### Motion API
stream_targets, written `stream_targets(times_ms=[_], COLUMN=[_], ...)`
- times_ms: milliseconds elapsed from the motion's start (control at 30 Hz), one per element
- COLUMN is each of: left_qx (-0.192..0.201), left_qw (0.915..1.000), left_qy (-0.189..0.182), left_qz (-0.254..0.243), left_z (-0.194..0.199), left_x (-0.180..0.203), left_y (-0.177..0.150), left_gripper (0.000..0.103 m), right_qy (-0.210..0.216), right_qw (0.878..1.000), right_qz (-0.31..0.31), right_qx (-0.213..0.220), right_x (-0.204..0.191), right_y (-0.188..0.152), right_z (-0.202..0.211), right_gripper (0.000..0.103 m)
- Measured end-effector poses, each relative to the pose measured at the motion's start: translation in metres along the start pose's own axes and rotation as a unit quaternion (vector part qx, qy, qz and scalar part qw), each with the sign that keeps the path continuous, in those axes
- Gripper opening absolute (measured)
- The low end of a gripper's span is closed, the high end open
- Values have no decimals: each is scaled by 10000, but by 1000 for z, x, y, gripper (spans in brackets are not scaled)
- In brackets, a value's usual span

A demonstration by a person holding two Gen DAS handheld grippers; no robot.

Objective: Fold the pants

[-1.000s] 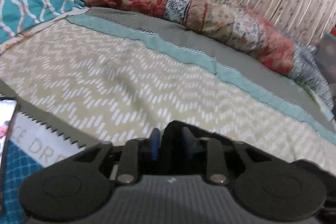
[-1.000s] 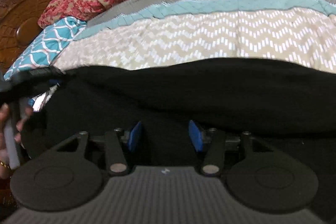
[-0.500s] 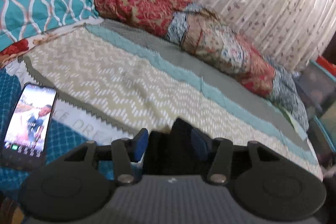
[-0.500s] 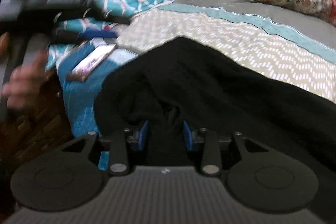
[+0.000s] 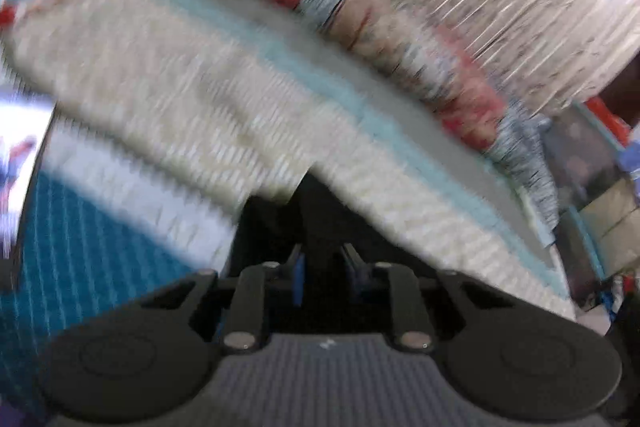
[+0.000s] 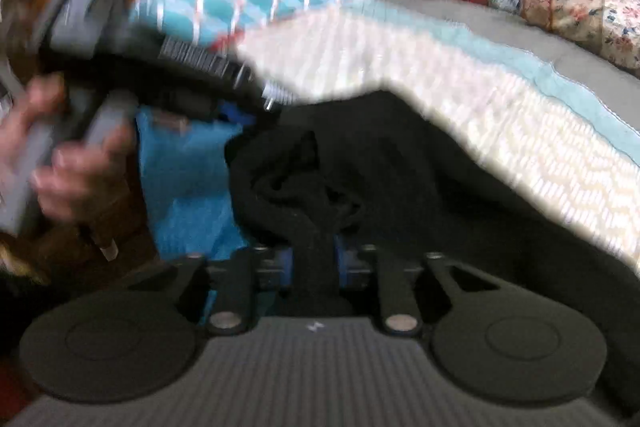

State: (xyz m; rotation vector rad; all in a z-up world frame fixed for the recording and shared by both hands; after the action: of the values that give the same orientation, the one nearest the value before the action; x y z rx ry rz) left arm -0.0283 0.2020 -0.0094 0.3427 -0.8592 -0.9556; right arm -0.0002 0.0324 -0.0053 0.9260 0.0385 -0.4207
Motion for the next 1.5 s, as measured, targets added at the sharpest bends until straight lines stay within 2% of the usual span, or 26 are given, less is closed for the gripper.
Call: stream_targets(times_ms=[67, 100, 133, 200, 233, 300, 333, 367, 400, 433, 467, 533, 600, 633, 667, 733, 800, 900, 1000, 1033, 1067, 1167, 1267, 1300, 1367, 1500], left_qx=[341, 436, 535, 705, 747, 791, 750, 570, 249, -61, -168, -119, 159, 316, 446, 605, 606, 432, 115, 14, -37, -209, -416, -453, -413, -369], left_qw=[9992, 9986, 9977, 9965, 9965, 9968, 9970, 9971, 9963, 9951, 9946, 9941, 9945, 9952, 9961, 9977, 9978, 9959, 9952, 9953, 9957, 9948, 9932, 9937, 9939, 9946], left_qy=[-187, -303, -415, -435, -356, -74, 201, 512, 820, 926, 885, 754, 628, 488, 321, 7, -243, -457, -468, -402, -299, 270, 550, 526, 543, 528], left_qz=[-51, -20, 21, 64, 86, 59, 13, 10, 104, 327, 521, 775, 825, 792, 694, 321, -126, -649, -853, -878, -879, -957, -936, -878, -870, -811], left_z=[12, 14, 17, 19, 18, 12, 4, -3, -12, -18, -17, -7, 9, 17, 23, 29, 24, 2, -27, -33, -39, -43, -43, -44, -42, -32], left_x=[10, 14, 17, 16, 11, -5, -19, -31, -46, -60, -67, -71, -62, -52, -38, -4, 30, 71, 86, 84, 77, 51, 23, 18, 17, 29], left_y=[17, 21, 24, 26, 24, 13, 3, -5, -15, -26, -31, -32, -23, -16, -9, 0, 3, -5, -17, -24, -28, -44, -57, -59, -60, -49], left_gripper=[18, 18, 18, 18, 18, 16, 10, 10, 8, 7, 7, 8, 8, 8, 8, 9, 12, 12, 12, 12, 12, 12, 6, 6, 6, 6], right_qy=[-586, -1030, -1486, -2068, -2113, -2026, -1969, -1895, -1891, -2016, -1979, -1864, -1801, -1753, -1626, -1269, -999, -778, -832, -884, -901, -730, -362, -554, -765, -460], right_qw=[9967, 9892, 9751, 9458, 9412, 9373, 9335, 9292, 9256, 9212, 9220, 9333, 9466, 9539, 9621, 9774, 9875, 9957, 9922, 9885, 9830, 9698, 9722, 9765, 9824, 9745], right_qz=[453, 898, 1498, 2363, 2526, 2818, 2997, 3152, 3250, 3313, 3312, 3047, 2651, 2417, 2178, 1691, 1216, 351, -722, -1069, -1485, -2284, -2311, -2074, -1687, -2193], right_qx=[335, 531, 688, 827, 747, 304, -10, -370, -438, -310, -330, -358, -354, -291, -201, -32, 133, 367, 578, 598, 588, 450, -131, -195, -235, -118], right_x=[7, 5, -2, -14, -17, -21, -23, -26, -32, -37, -40, -35, -24, -20, -17, -21, -30, -24, -1, 10, 22, 35, 12, 5, -4, 13], right_y=[23, 33, 36, 30, 19, -19, -43, -68, -79, -82, -83, -73, -61, -54, -48, -44, -44, -42, -46, -51, -56, -70, -82, -83, -73, -64], right_z=[18, 28, 34, 28, 18, -15, -31, -47, -56, -56, -54, -51, -47, -43, -36, -17, 3, 21, 36, 38, 38, 20, -21, -30, -39, -28], right_gripper=[19, 19, 19, 19, 19, 20, 20, 19, 18, 18, 18, 22, 37, 51, 55, 55, 55, 53, 52, 47, 41, 34, 34, 34, 33, 33])
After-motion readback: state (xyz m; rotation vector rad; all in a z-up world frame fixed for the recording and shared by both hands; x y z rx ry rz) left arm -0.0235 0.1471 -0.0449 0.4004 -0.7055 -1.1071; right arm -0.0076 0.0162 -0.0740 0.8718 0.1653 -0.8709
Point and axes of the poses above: each gripper's, at about its wrist camera, not at the fingertips, and z roughly against the way its jaws point, x to its right, y to its top, the point moved 9 cm from there along -z, roughly the way its jaws point, and after that the axes turned 6 degrees about y, right-handed, at the moved point
